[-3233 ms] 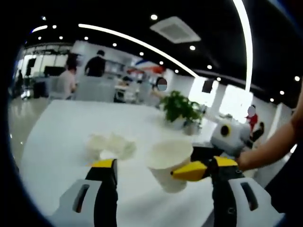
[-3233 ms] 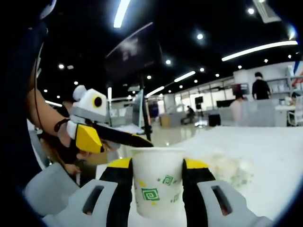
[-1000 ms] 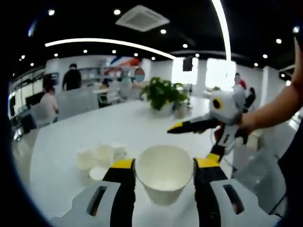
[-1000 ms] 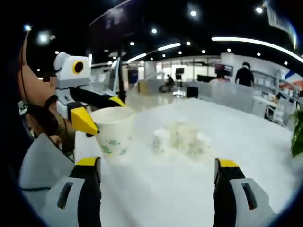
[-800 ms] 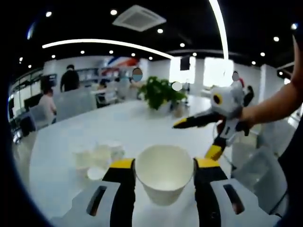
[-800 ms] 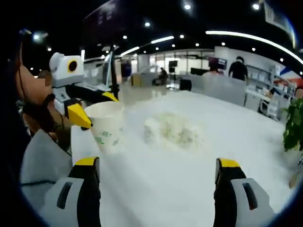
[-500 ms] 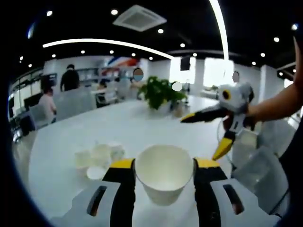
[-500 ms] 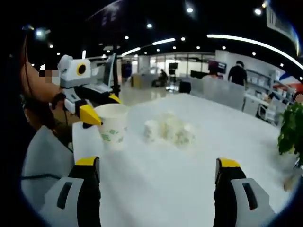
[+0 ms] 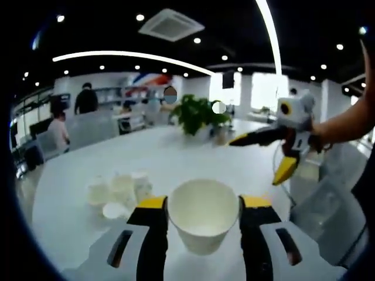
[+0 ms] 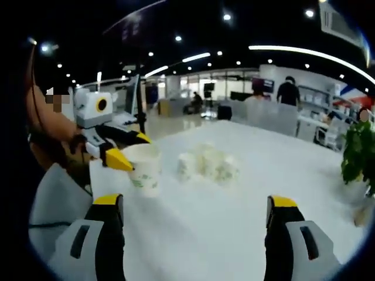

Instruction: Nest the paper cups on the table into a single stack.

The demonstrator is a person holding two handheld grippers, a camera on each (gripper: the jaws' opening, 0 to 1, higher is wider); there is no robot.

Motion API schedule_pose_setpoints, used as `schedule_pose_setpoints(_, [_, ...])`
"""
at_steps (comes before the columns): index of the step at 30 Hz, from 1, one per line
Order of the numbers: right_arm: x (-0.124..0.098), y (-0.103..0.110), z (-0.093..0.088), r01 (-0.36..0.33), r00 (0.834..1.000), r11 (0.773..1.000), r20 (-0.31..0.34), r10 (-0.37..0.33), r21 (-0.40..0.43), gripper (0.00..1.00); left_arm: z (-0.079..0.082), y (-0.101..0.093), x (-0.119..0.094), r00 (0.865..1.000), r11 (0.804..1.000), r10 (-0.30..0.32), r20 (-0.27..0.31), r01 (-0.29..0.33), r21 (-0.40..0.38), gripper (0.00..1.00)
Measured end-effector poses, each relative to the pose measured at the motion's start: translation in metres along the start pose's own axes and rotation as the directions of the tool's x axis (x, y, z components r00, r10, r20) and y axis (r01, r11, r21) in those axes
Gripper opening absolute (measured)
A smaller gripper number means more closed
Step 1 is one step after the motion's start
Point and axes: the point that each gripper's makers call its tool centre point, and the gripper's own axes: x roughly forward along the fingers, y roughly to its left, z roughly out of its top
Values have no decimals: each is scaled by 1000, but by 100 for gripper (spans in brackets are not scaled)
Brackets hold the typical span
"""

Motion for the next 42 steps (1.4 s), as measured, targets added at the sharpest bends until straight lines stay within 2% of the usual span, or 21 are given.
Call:
schedule_pose_setpoints(9, [-3,2,-4,-3,1000,1000,15,2,22,100,-25,-5,7,1000,1000,-6,-14,6,-6,46])
schedule_pose_setpoints(20, [-9,7,-10,-1,1000,1000,5,1,25,100,-43,-9,11,1000,1000,-4,14,4,-25,47])
schedule_pose_setpoints(26, [-10,11,-12,-6,1000,1000,-4,7,25,100,-54,-17,15,1000,1000,-20,3,20,-16,47])
schedule_pose_setpoints(38, [-12,17,-11,-21,1000,999,2,21,29,100,-74,-24,19,1000,1000,-16,-27,16,-5,45])
schedule_pose_setpoints(42, [-13,18,-13,-23,1000,999,3,23,30,100,-86,-26,21,998,1000,-19,-53,18,-16,45])
